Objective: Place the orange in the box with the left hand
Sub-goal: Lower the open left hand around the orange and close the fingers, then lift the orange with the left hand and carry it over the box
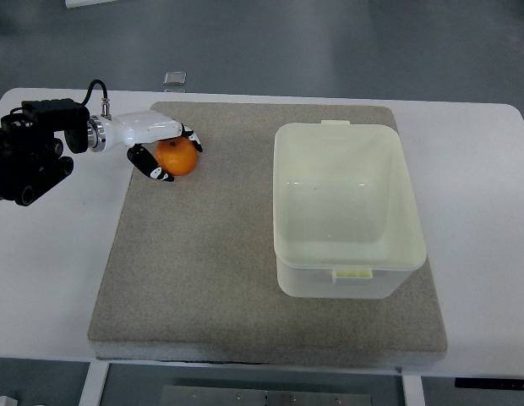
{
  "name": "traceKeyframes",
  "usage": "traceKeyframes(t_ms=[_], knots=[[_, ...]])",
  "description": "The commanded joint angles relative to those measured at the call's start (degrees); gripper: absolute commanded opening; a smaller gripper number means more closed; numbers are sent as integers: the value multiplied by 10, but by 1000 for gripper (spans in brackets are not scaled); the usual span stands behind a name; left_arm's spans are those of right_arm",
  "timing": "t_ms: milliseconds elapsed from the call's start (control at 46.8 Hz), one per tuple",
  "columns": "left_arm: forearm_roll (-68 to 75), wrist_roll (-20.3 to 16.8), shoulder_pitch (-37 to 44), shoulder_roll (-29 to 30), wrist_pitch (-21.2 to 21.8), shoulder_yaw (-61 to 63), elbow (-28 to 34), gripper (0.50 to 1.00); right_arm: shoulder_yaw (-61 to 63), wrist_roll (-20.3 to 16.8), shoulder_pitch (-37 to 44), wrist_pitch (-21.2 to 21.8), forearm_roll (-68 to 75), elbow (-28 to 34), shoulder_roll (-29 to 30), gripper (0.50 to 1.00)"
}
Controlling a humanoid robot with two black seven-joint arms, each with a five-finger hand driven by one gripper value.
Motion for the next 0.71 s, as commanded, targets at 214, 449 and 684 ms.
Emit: traceKeyframes(t_ms=[214, 449, 684], knots=[[-3, 0, -5, -4, 0, -1, 0, 500, 0, 0, 1, 0, 0, 0, 0, 932], [-31, 0, -18, -3, -1, -10, 8, 500, 0, 0, 0, 0, 0, 0, 0, 932], [-43, 0, -30, -2, -1, -9, 27, 500, -1, 0, 0, 0, 0, 0, 0, 932]])
